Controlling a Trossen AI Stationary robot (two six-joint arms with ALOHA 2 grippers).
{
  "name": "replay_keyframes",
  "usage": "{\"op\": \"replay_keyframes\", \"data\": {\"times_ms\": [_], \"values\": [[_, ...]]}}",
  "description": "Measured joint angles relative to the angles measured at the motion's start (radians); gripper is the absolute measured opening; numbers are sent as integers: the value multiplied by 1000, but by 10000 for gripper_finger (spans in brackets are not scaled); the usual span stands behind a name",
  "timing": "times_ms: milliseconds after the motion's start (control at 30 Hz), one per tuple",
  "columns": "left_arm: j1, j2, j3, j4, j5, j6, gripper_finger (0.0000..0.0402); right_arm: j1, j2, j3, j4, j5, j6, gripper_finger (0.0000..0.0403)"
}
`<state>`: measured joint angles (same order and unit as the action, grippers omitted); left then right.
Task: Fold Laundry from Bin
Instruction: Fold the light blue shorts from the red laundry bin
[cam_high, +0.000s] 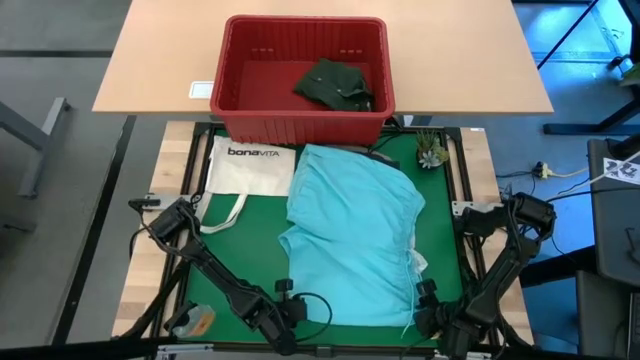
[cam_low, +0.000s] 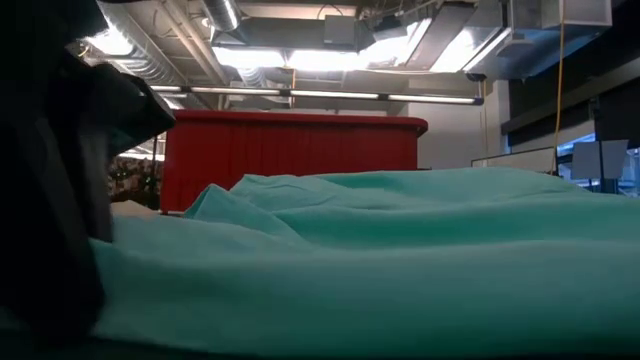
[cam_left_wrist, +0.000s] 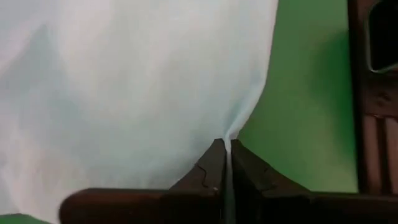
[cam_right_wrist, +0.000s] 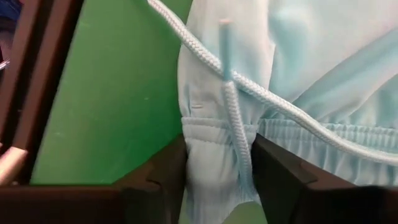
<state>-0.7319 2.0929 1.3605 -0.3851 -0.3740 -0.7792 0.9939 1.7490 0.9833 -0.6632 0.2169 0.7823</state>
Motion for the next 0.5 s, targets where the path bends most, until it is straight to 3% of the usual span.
{"op": "replay_keyframes", "data": {"times_ms": [267,500], "values": [[-9,-78,-1,-25,50,0,3,0,1,36,-12,-8,29,21],[-32,-131,0,-23,107,-19,2,0,1,136,-33,-56,57,47]]}}
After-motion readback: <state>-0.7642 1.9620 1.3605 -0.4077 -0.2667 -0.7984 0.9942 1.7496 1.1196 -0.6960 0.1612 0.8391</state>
